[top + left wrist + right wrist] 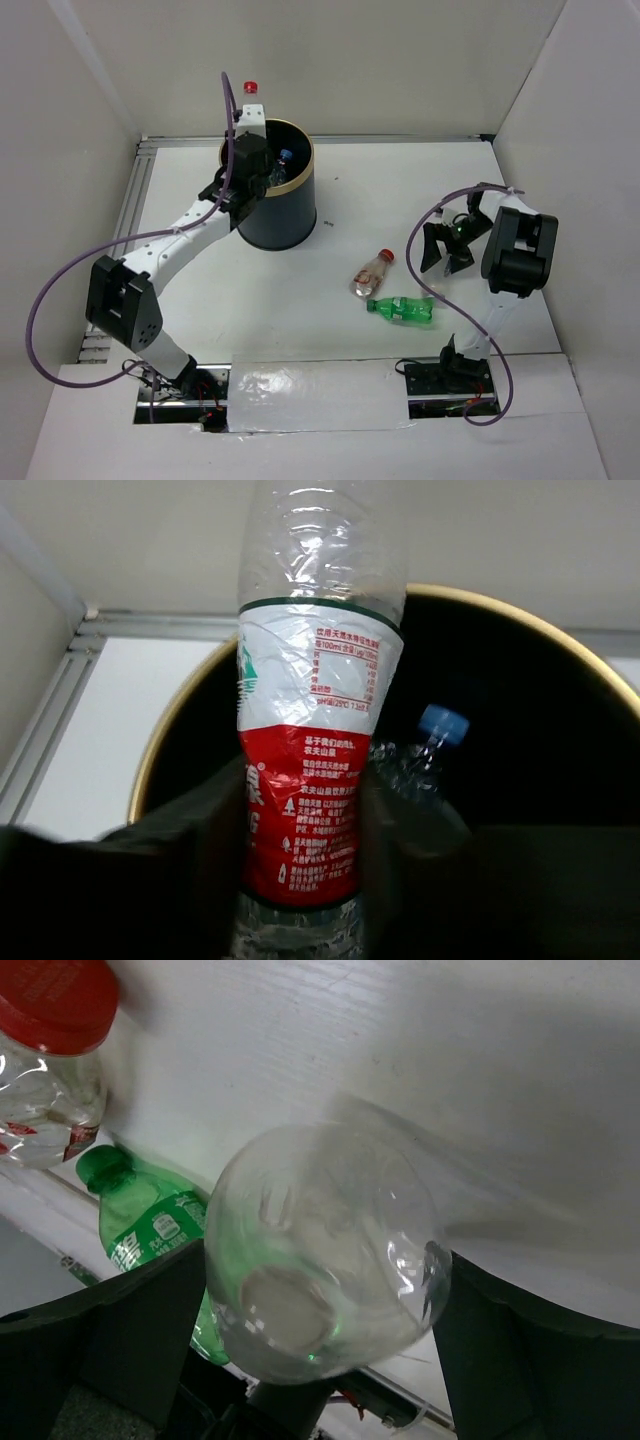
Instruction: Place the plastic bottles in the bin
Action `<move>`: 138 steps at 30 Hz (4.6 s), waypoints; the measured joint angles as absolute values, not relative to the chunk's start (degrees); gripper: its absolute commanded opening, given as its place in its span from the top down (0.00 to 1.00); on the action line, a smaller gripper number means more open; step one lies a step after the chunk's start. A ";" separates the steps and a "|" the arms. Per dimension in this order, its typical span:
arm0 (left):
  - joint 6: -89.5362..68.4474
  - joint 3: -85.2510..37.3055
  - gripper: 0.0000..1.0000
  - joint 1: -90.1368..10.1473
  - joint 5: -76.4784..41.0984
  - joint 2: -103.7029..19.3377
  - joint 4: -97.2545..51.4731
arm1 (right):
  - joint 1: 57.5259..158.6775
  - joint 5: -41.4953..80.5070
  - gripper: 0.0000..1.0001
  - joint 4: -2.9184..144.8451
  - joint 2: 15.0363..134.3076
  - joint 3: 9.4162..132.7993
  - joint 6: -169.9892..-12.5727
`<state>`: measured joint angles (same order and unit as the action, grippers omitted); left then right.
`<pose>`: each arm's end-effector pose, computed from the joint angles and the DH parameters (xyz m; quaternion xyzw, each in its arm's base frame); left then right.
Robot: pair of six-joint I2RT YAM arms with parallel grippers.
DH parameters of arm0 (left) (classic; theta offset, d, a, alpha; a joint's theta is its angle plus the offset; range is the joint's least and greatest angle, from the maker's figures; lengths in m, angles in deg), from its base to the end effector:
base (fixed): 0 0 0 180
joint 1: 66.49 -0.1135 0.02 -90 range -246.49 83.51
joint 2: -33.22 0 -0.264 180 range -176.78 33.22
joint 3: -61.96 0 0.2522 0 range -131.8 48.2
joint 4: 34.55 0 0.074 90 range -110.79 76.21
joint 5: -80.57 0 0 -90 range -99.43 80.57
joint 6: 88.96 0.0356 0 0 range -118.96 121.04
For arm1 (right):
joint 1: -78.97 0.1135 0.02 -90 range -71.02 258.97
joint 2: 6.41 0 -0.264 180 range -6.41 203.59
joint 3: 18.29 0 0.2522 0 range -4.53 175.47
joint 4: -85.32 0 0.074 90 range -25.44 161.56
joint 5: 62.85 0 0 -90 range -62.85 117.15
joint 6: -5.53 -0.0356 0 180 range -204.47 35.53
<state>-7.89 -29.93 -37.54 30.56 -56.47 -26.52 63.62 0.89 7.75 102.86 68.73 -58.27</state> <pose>0.3360 -0.1597 0.3769 -0.1045 0.7266 0.0356 0.6781 0.3151 -0.0702 0.1628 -0.0724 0.9678 0.2412 0.0023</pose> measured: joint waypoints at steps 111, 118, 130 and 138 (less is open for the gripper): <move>-2.23 -35.83 1.00 -10.22 -4.70 -86.80 -19.07 | 68.34 -24.40 0.01 0.86 69.86 61.97 -5.95; -3.61 -32.69 1.00 -10.62 -4.41 -82.94 -18.04 | 69.54 -22.92 0.00 0.08 61.58 54.56 4.76; -5.45 -30.83 1.00 -15.62 -0.83 -56.44 -19.53 | 71.66 -23.79 0.00 0.56 60.62 54.41 8.35; -9.84 -30.26 1.00 -32.43 11.19 -46.11 -23.03 | 80.65 -21.19 0.00 5.80 61.49 53.76 4.66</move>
<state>-9.84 -30.26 -32.43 11.19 -46.11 -23.03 80.65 -21.19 5.80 61.49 53.76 4.66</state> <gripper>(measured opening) 0.659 0.997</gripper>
